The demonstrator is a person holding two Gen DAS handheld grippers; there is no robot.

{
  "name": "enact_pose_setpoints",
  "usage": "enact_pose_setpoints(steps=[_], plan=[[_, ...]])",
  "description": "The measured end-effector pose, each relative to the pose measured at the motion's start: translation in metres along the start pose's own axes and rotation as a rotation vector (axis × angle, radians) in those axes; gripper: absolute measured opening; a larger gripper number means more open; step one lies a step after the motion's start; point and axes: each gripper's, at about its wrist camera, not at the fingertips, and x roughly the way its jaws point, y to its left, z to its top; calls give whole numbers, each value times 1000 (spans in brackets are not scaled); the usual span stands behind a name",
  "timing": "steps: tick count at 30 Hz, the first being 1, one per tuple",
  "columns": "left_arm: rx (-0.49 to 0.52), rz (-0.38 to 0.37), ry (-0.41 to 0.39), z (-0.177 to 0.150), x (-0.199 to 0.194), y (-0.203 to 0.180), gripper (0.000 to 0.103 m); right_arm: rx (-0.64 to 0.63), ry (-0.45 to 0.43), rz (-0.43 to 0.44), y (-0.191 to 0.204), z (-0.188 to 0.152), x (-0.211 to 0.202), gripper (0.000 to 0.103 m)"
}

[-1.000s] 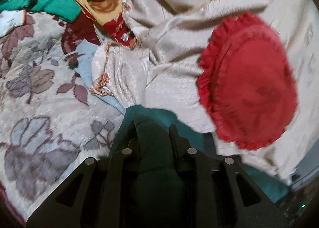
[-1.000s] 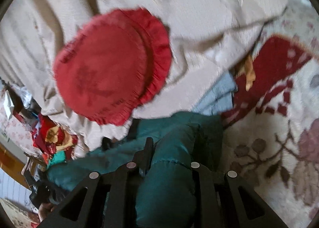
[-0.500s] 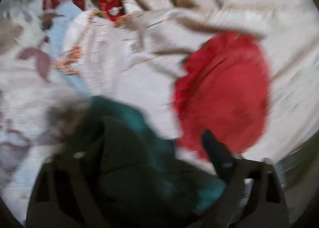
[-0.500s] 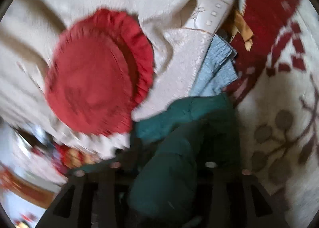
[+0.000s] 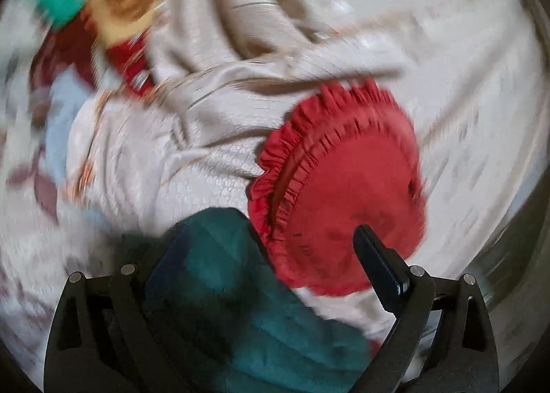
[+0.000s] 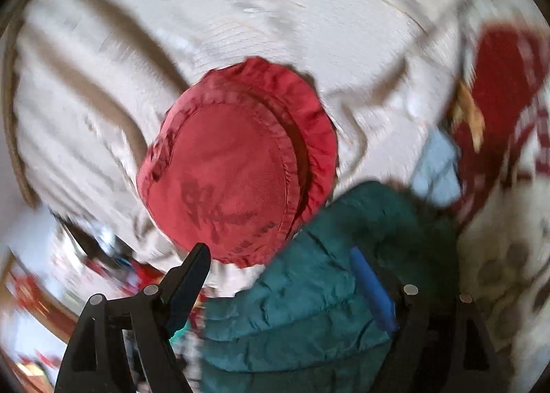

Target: Fold large clothes

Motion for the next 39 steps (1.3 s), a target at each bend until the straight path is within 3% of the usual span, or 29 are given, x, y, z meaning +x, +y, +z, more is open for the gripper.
enact_pose_setpoints(steps=[2, 3, 5, 9, 11, 13, 16, 18, 23, 26, 30, 31, 33, 36, 38, 39], plan=[[199, 126, 5, -6, 13, -29, 95, -186, 8, -91, 29, 1, 9, 81], [298, 185, 33, -14, 23, -41, 95, -308, 28, -183, 46, -2, 19, 81], [495, 319, 86, -32, 48, -58, 95, -430, 52, -289, 58, -7, 36, 81], [679, 526, 211, -66, 94, -48, 95, -434, 258, -300, 39, -11, 86, 81], [639, 527, 302, -72, 113, -30, 95, -446, 343, -367, 21, -17, 110, 81], [568, 510, 325, -68, 122, -14, 97, -491, 397, -429, 4, -24, 128, 82], [491, 506, 374, -65, 138, 5, 100, -460, 394, -434, -14, -23, 136, 86], [503, 526, 391, -67, 144, 8, 100, -444, 402, -432, -21, -23, 142, 89], [516, 539, 387, -66, 143, 9, 100, -426, 413, -427, -23, -22, 147, 91], [537, 522, 341, -60, 127, -3, 100, -437, 407, -437, -21, -21, 146, 91], [569, 410, 263, -52, 88, -36, 100, -468, 363, -484, 2, -13, 127, 90], [572, 371, 217, -55, 79, -47, 100, -468, 338, -463, 13, -13, 118, 90], [588, 320, 215, -65, 61, -62, 100, -494, 293, -403, 42, -17, 97, 90], [611, 323, 299, -96, 59, -67, 100, -580, 268, -390, 75, -40, 74, 90], [631, 385, 405, -118, 77, -54, 100, -619, 261, -386, 85, -59, 65, 90], [651, 408, 421, -129, 80, -56, 100, -622, 273, -384, 84, -68, 64, 90]])
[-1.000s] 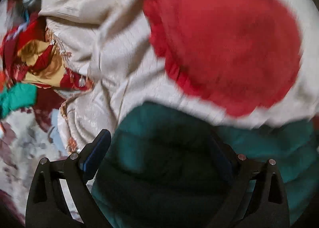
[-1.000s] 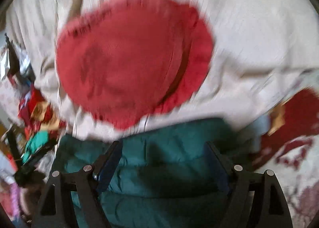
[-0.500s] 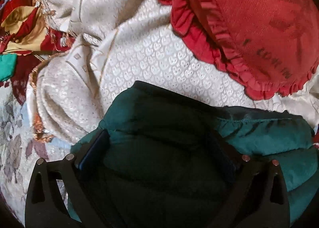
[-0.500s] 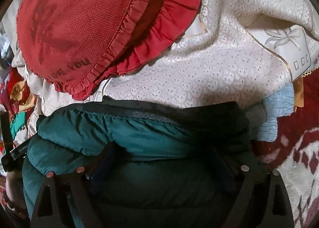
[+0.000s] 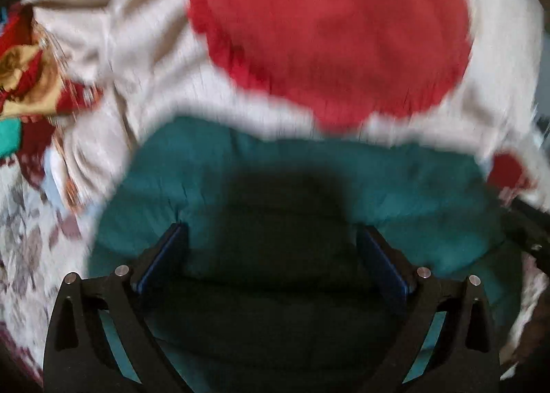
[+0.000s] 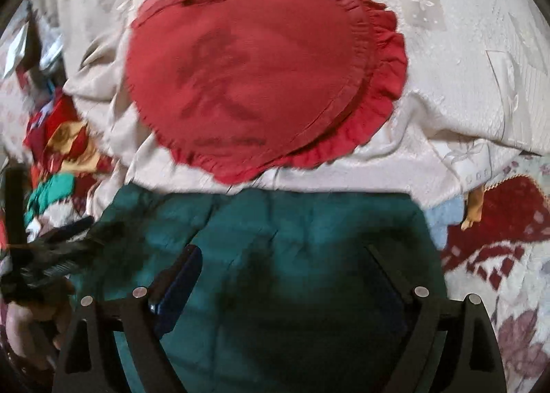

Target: Fold large clothes

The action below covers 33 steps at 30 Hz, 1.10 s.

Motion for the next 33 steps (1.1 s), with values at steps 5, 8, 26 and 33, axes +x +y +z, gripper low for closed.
enact_pose_setpoints(steps=[5, 8, 26, 33], plan=[[0, 30, -15, 1, 6, -6, 103, -84, 149, -15, 0, -31, 47, 103], [3, 55, -24, 1, 6, -11, 103, -70, 156, -7, -5, -32, 50, 103], [-254, -283, 35, -1, 14, 160, 102, -6, 88, -32, -37, -34, -16, 102], [-346, -453, 61, -7, 50, 172, 102, -150, 167, -82, -17, -42, 11, 102]])
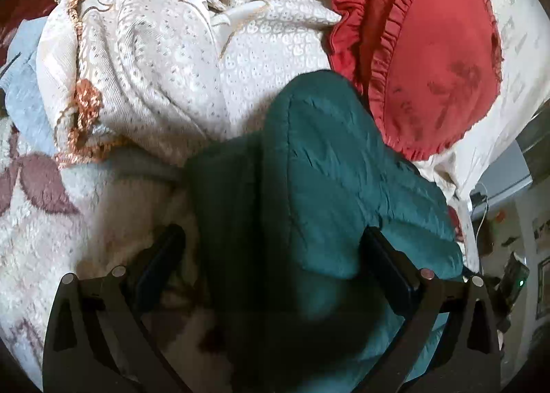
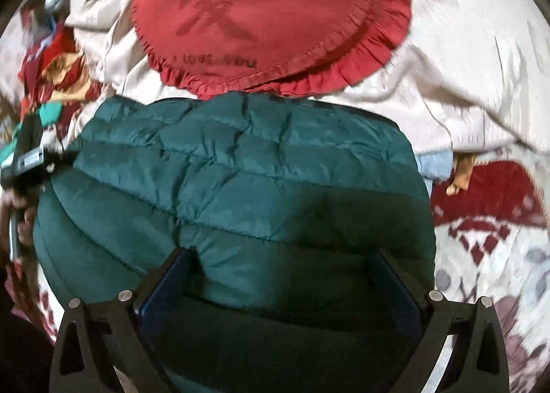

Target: Fold large clothes

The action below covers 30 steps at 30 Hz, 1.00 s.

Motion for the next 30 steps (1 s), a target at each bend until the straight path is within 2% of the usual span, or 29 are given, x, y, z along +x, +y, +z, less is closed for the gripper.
enact_pose_setpoints(steps=[1, 2, 3, 5, 6, 11, 14, 16, 19, 22, 26, 28, 30], plan=[[16, 9, -13, -1, 0, -3, 100, 4, 4, 1, -1, 0, 0, 102], [30, -1, -21, -2, 0, -6, 85, 13, 9, 6, -2, -1, 1, 102], [47, -22, -39, -3, -2, -9, 64, 16, 12, 11, -4, -1, 0, 102], [89, -14, -88, -8, -8, -17, 45, 17, 13, 19, -7, -2, -1, 102], [121, 10, -108, -12, -10, -23, 41, 17, 12, 25, -8, -3, -1, 102], [172, 92, -154, -20, -13, -33, 38, 52, -6, 52, -24, -1, -12, 102], [196, 131, -159, -22, -10, -40, 39, 150, -102, -19, -67, -1, -40, 102], [204, 150, -159, -22, -9, -40, 41, 235, -152, -32, -100, -5, -55, 102], [208, 168, -156, -22, -6, -41, 43, 364, -179, -34, -154, -18, -63, 102], [201, 176, -161, -23, -5, -41, 44, 423, -221, -58, -178, -22, -63, 102], [208, 188, -164, -23, -3, -43, 45, 402, -248, 46, -169, -4, -47, 102], [207, 188, -166, -23, -2, -42, 46, 328, -250, 92, -147, 11, -34, 102], [206, 183, -166, -23, -3, -41, 47, 234, -232, 100, -125, 20, -22, 102]])
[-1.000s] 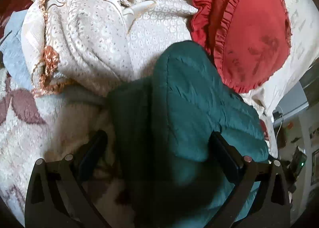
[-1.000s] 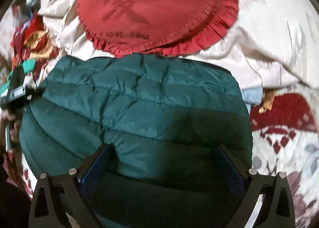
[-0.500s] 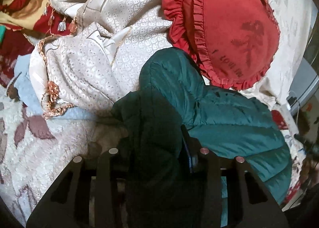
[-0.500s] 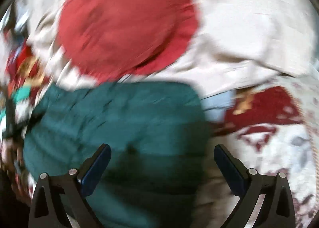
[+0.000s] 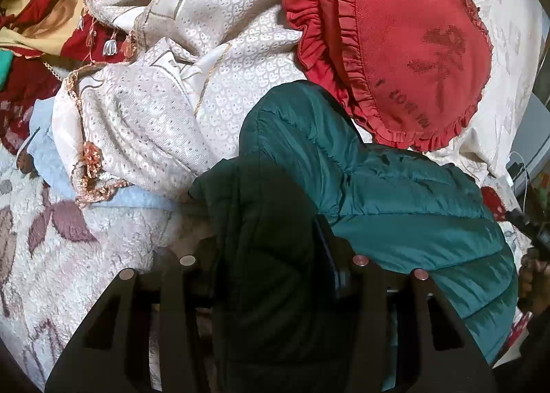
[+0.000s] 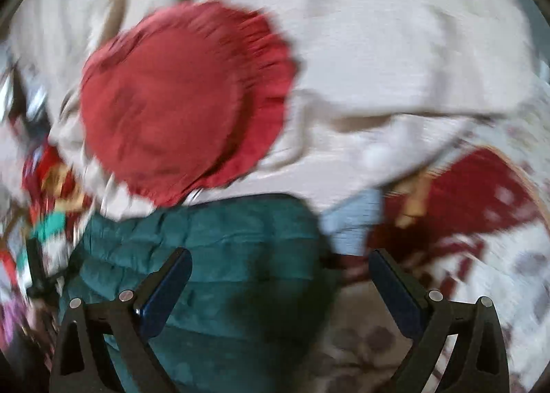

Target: Fold large clothes

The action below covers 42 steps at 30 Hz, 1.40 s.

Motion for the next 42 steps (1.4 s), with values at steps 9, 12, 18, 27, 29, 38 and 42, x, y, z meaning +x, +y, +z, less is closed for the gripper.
enact_pose_setpoints(steps=[9, 12, 18, 27, 29, 38, 42], plan=[[-25, 16, 3, -2, 2, 5, 51, 173, 195, 113, -45, -42, 76, 103], [-42, 31, 4, -2, 3, 8, 51, 201, 193, 204, -49, -39, 83, 103], [-56, 65, 10, -3, 4, 10, 51, 216, 196, 375, -44, -36, 93, 88], [-19, 157, -12, -2, -12, -12, 36, 123, 105, 338, -24, -26, 63, 35], [-2, 177, -42, -4, -30, -23, 31, 88, 69, 313, -16, -19, 53, 31], [-9, 84, -158, -43, -135, -56, 24, -89, -118, 254, 39, -10, -56, 25], [-59, -6, -165, -61, -178, -61, 24, -126, -193, 261, 49, -30, -119, 25]])
